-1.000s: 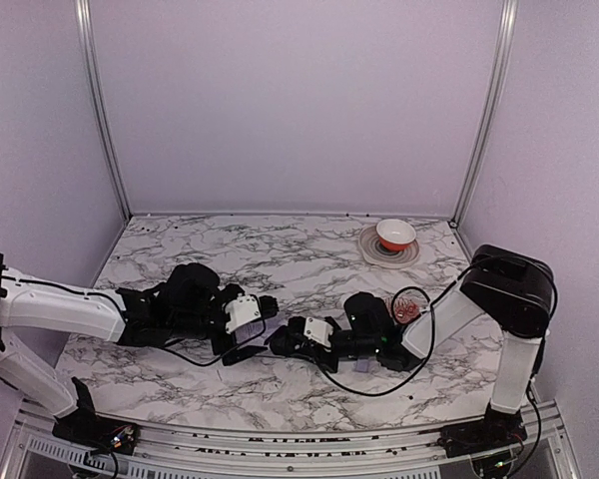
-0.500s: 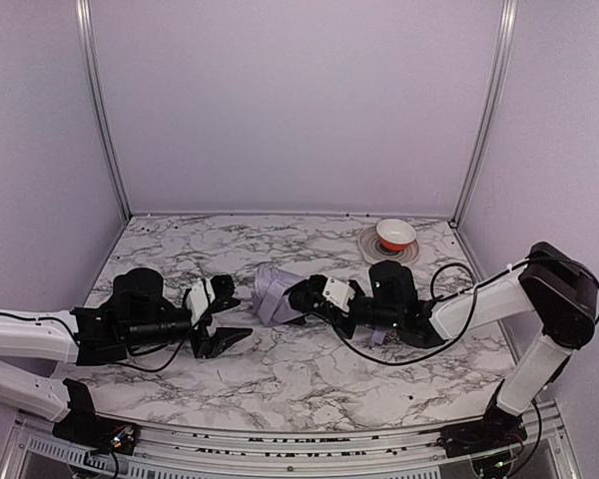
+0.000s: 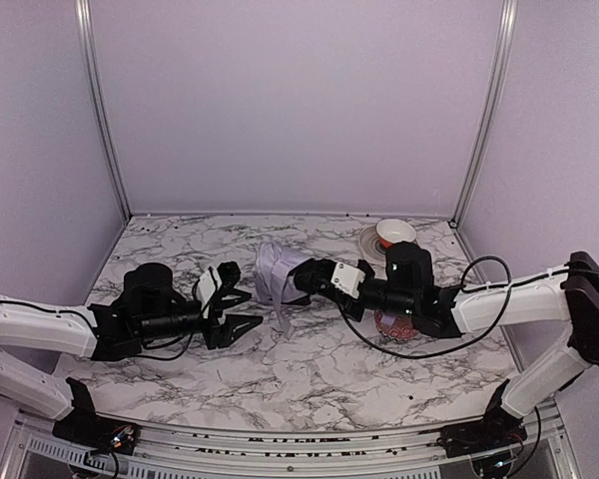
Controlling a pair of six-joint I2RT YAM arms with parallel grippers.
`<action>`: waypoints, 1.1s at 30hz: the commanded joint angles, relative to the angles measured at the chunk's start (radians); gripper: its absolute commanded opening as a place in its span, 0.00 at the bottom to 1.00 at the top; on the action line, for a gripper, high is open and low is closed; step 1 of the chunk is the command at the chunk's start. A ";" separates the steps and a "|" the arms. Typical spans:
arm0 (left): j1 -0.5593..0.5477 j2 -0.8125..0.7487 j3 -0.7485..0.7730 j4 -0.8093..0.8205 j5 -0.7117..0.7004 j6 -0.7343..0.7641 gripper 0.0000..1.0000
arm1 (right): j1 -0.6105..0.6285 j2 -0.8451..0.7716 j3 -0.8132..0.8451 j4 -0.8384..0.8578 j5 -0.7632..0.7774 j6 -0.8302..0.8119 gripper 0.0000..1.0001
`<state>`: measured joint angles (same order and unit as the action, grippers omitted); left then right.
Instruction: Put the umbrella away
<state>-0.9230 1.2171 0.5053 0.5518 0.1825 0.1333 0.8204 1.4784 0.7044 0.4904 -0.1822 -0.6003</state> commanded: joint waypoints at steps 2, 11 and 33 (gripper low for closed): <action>0.009 0.066 0.055 0.118 0.054 -0.017 0.65 | -0.004 -0.067 0.072 0.038 -0.036 -0.028 0.00; 0.027 0.076 0.014 0.263 0.146 -0.055 0.77 | -0.003 -0.128 0.169 -0.036 -0.089 -0.051 0.00; 0.027 -0.310 0.024 0.184 -0.119 -0.186 0.74 | -0.009 -0.206 0.533 -0.335 -0.215 -0.173 0.00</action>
<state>-0.8963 0.8825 0.5182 0.5488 -0.0689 0.0856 0.8196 1.2789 1.1706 0.1528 -0.3927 -0.7643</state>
